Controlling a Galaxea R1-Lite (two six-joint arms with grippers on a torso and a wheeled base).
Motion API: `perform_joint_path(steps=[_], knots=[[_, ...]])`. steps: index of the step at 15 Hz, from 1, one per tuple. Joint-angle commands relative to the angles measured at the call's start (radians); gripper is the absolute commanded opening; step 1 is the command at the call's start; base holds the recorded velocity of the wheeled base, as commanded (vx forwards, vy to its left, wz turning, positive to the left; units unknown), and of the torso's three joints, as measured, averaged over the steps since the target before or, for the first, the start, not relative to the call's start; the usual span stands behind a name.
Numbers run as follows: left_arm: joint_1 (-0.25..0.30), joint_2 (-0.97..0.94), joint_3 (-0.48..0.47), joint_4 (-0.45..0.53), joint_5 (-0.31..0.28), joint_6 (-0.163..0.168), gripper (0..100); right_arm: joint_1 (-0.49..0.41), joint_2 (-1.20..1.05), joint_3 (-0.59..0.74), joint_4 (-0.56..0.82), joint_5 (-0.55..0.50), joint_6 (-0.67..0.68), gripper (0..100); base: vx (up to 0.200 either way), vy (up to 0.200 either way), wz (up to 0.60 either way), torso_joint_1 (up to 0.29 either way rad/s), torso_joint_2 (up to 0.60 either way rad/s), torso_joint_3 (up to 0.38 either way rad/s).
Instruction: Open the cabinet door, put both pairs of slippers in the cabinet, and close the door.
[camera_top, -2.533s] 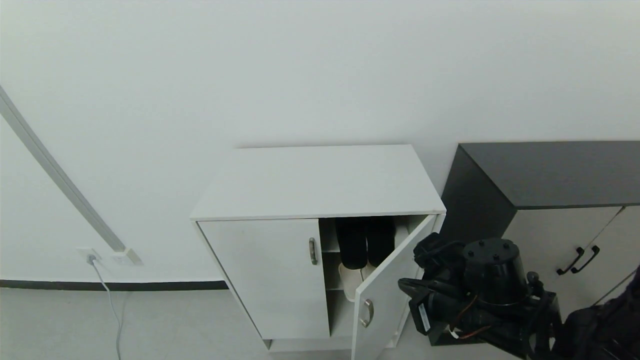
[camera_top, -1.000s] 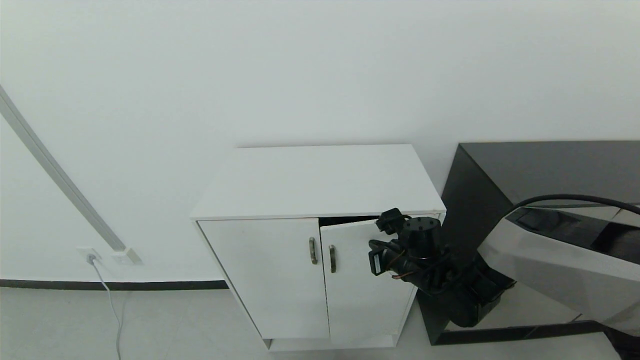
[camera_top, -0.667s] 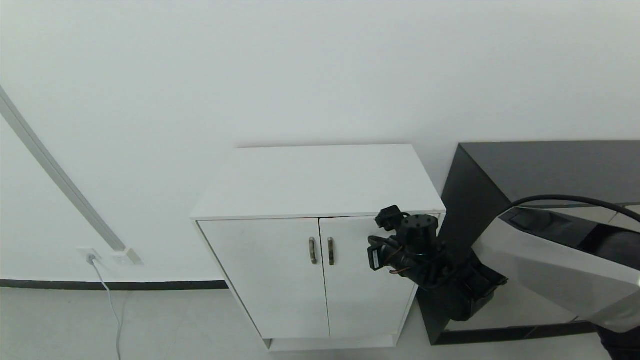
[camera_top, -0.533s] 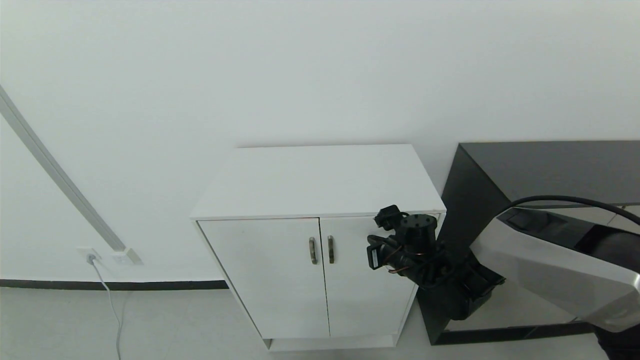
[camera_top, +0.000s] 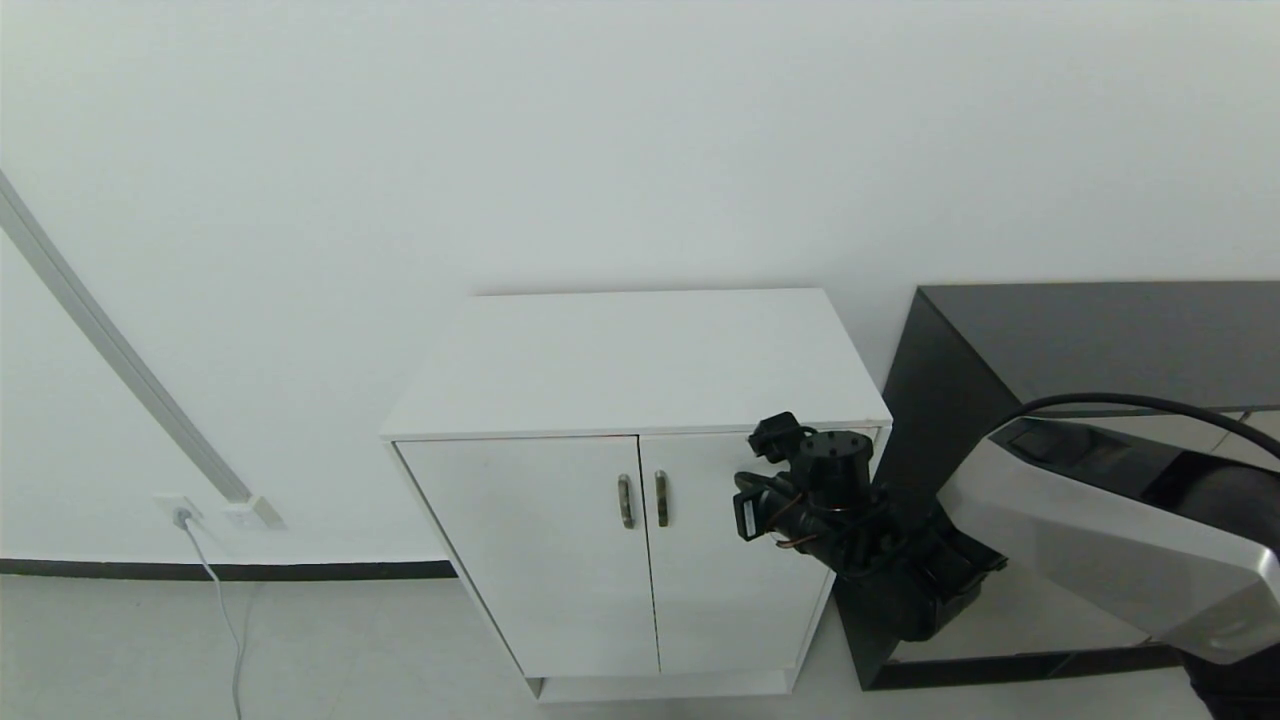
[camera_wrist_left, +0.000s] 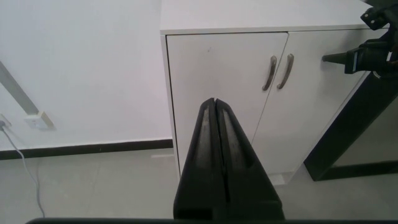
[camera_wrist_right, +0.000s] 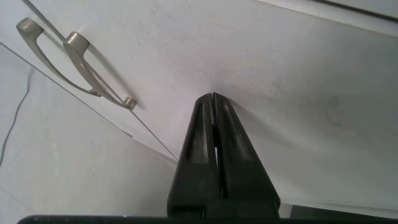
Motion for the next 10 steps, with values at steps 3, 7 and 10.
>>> perform_joint_path(steps=[3, 7, 10], knots=[[0.0, 0.0, 0.0, 0.0, 0.0, 0.0, 0, 0.0, 0.0, 0.002, -0.001, -0.001, 0.0, 0, 0.0, 0.0, 0.0, 0.0, 0.0, 0.0], [0.0, 0.0, 0.0, 0.0, 0.0, 0.0, 0, 0.0, 0.001, -0.002, -0.001, -0.001, 0.0, 0, 0.0, 0.0, 0.0, 0.0, 0.0, 0.0], [0.0, 0.0, 0.0, 0.0, 0.0, -0.002, 0, 0.0, 0.01, -0.005, -0.003, -0.003, -0.006, 0, 0.0, 0.0, 0.0, 0.0, 0.0, 0.0]])
